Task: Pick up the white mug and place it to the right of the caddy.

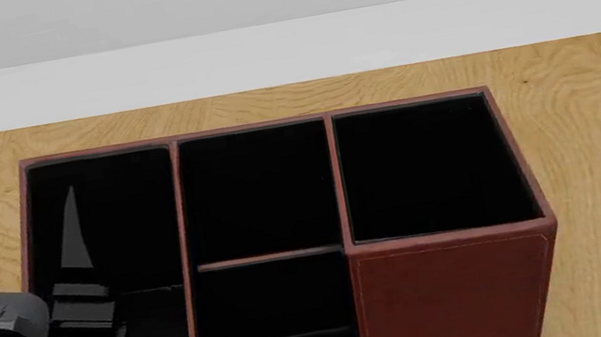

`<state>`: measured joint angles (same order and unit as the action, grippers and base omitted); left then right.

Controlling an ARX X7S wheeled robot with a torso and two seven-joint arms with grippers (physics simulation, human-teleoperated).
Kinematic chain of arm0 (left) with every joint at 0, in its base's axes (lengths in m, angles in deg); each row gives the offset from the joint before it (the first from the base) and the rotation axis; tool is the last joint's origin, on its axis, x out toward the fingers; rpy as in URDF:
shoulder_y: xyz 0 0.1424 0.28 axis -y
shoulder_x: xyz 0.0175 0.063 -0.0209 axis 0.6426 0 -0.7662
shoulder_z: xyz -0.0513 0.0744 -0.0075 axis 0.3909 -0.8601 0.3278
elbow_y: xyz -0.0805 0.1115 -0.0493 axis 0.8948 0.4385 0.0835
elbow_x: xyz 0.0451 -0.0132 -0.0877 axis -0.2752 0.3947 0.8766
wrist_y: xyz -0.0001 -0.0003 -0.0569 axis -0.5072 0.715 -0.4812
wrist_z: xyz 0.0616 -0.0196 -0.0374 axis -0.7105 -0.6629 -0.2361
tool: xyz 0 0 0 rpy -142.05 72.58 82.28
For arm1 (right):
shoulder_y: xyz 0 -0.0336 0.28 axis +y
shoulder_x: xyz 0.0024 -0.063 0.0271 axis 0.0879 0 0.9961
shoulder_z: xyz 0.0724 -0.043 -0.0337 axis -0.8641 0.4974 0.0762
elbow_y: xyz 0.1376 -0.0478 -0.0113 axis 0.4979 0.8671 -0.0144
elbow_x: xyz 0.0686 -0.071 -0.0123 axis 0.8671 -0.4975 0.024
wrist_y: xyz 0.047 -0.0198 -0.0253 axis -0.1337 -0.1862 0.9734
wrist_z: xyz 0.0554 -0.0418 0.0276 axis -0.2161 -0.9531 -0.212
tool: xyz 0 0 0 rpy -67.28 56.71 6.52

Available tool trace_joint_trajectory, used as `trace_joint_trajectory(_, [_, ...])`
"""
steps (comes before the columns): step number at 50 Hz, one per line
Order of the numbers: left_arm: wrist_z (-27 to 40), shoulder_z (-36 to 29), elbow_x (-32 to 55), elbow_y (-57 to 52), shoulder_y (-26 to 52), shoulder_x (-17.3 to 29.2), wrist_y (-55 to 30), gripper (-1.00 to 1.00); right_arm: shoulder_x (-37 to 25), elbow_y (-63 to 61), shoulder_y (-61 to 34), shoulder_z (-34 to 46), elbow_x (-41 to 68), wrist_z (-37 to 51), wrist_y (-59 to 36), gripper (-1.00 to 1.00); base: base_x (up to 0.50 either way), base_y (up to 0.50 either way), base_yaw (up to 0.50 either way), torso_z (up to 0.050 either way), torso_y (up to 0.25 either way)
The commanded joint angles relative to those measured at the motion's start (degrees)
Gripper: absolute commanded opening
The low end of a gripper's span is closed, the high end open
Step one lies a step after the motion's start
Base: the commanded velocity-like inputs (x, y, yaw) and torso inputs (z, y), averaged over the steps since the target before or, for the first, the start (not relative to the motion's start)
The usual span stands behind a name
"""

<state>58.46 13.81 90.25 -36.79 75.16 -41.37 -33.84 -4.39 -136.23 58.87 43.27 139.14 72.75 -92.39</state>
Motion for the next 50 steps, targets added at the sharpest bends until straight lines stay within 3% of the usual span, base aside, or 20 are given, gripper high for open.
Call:
trace_joint_trajectory(1, [0.2, -0.2, 0.2, 0.1, 0.2, 0.1, 0.0, 1.00, -0.1, 2.1, 0.1, 3.1, -3.1, -1.9, 1.8, 1.00, 0.00, 0.00, 0.00, 0.000, 0.000])
trace_joint_trajectory(50, [0.5, 0.8, 1.7, -0.2, -0.8, 1.1, 1.6, 1.00, 4.0, 11.8, -0.8, 13.2, -8.9, -5.5, 4.5, 1.00, 0.00, 0.00, 0.00, 0.000, 0.000])
